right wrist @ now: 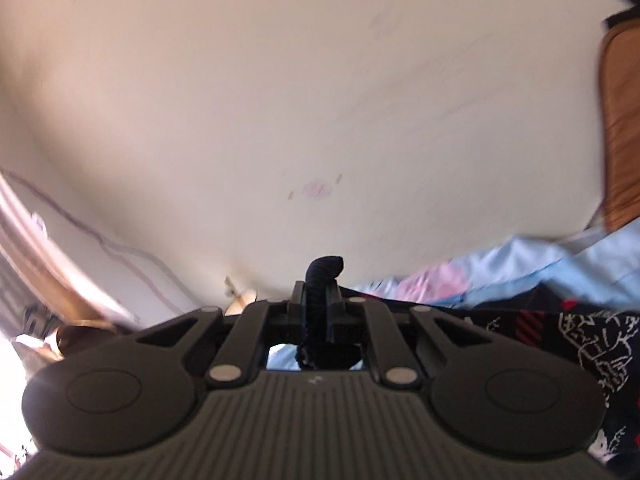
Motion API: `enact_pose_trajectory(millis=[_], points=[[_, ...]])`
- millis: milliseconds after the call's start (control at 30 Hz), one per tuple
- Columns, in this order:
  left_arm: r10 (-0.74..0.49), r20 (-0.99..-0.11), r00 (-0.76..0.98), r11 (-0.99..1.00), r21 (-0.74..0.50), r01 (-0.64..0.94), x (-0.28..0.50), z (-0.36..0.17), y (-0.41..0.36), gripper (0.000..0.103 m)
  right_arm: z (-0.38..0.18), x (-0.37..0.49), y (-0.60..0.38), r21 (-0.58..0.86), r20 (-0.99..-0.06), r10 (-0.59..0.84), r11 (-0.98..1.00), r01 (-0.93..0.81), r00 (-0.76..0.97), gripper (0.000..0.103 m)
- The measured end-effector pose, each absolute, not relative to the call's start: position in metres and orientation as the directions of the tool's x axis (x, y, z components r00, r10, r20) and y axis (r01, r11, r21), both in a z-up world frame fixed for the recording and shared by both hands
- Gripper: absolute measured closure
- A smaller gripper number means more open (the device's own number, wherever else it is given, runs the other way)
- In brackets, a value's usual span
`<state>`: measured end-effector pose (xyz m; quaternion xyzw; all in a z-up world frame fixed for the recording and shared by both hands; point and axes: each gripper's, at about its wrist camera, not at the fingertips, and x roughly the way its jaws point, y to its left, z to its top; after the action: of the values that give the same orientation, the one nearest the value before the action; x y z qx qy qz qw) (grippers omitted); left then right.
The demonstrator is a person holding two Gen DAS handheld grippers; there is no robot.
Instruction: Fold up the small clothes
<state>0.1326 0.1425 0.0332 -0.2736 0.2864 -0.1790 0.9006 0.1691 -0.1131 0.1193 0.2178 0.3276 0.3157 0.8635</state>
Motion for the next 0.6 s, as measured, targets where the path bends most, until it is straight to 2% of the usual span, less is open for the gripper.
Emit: enact_pose_trajectory(millis=[67, 133, 233, 300, 367, 433, 533, 600], points=[[-0.474, -0.427, 0.77, 0.786, -0.599, 0.152, 0.135, 0.032, 0.146, 0.045, 0.117, 0.172, -0.116, 0.58, -0.428, 0.683, 0.71, -0.4, 0.592, 0.083], [-0.474, -0.44, 0.763, 0.784, -0.604, 0.139, 0.138, 0.027, 0.147, 0.045, 0.122, 0.164, -0.149, 0.56, -0.366, 0.647, 0.727, -0.397, 0.669, 0.078], [-0.479, -0.468, 0.742, 0.791, -0.598, 0.133, 0.144, 0.019, 0.142, 0.045, 0.119, 0.152, -0.205, 0.426, -0.355, 0.468, 0.852, -0.306, 0.809, 0.07], [-0.469, -0.501, 0.728, 0.81, -0.573, 0.128, 0.147, 0.012, 0.134, 0.045, 0.104, 0.148, -0.243, 0.361, -0.379, 0.349, 0.909, -0.21, 0.857, 0.054], [-0.452, -0.528, 0.718, 0.831, -0.542, 0.125, 0.148, 0.007, 0.127, 0.045, 0.077, 0.148, -0.284, 0.346, -0.42, 0.258, 0.932, -0.109, 0.87, 0.048], [-0.423, -0.557, 0.715, 0.856, -0.504, 0.114, 0.149, 0.004, 0.121, 0.045, 0.04, 0.146, -0.325, 0.4, -0.468, 0.22, 0.916, -0.017, 0.856, 0.047], [-0.388, -0.583, 0.714, 0.883, -0.456, 0.108, 0.15, 0.001, 0.116, 0.055, -0.001, 0.138, -0.365, 0.554, -0.489, 0.276, 0.831, 0.05, 0.828, 0.045], [-0.365, -0.596, 0.715, 0.898, -0.429, 0.101, 0.15, 0.0, 0.115, 0.07, -0.024, 0.145, -0.368, 0.646, -0.488, 0.344, 0.76, 0.067, 0.802, 0.045]])
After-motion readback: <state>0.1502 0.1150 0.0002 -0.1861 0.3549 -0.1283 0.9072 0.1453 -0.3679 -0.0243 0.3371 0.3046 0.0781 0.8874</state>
